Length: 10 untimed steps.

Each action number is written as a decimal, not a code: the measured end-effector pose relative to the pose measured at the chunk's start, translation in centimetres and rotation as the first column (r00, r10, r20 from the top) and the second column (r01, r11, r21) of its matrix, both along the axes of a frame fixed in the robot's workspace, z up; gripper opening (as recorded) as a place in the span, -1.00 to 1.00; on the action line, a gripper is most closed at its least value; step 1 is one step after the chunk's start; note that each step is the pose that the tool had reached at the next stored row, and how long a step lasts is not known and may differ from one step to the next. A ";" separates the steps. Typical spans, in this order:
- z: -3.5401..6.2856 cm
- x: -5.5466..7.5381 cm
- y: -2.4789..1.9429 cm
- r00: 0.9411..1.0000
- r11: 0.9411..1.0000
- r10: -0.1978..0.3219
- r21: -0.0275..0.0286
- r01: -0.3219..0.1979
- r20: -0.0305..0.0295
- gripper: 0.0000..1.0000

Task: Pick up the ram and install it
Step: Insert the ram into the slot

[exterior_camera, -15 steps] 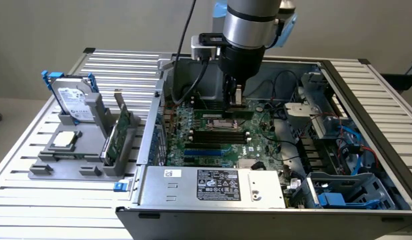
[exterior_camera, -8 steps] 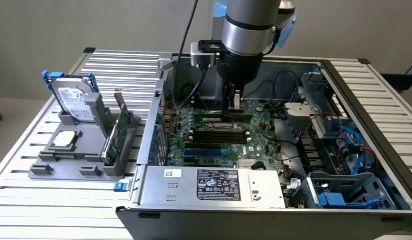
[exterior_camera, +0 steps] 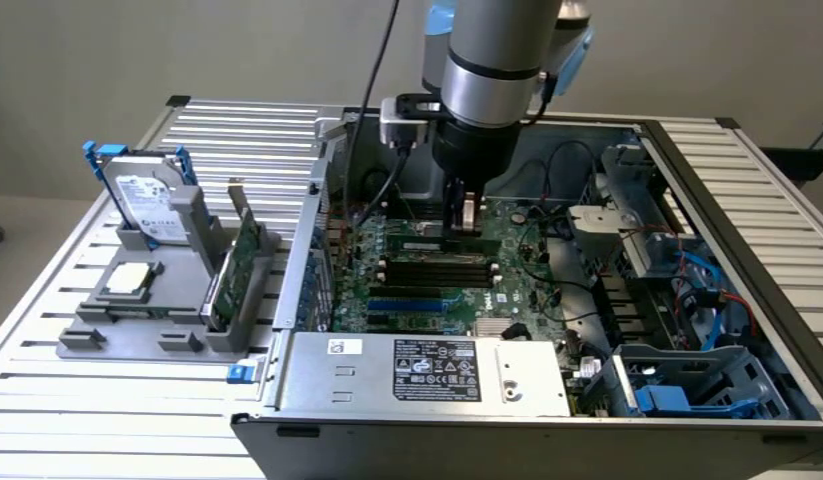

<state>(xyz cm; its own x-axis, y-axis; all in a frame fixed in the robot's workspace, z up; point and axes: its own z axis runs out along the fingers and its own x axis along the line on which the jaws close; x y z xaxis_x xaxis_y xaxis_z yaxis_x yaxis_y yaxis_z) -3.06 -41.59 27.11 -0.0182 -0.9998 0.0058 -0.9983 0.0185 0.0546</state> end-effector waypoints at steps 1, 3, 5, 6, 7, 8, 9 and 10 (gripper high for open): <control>-0.18 0.0 0.01 1.000 1.000 -0.006 0.000 0.006 0.000 -0.73; -0.54 0.0 0.06 1.000 1.000 -0.012 0.000 0.012 0.000 -0.73; -0.91 0.0 0.07 1.000 1.000 -0.012 0.000 0.012 0.000 -0.73; -1.10 0.0 0.07 1.000 1.000 -0.012 0.000 0.012 0.000 -0.73; -1.28 0.0 0.07 1.000 1.000 -0.012 0.000 0.012 0.001 -0.73; -1.45 0.0 0.07 1.000 1.000 -0.012 0.000 0.012 0.001 -0.73; -1.64 0.0 0.07 1.000 1.000 -0.012 0.000 0.012 0.002 -0.73; -1.82 0.0 0.08 1.000 1.000 -0.012 0.000 0.012 0.003 -0.73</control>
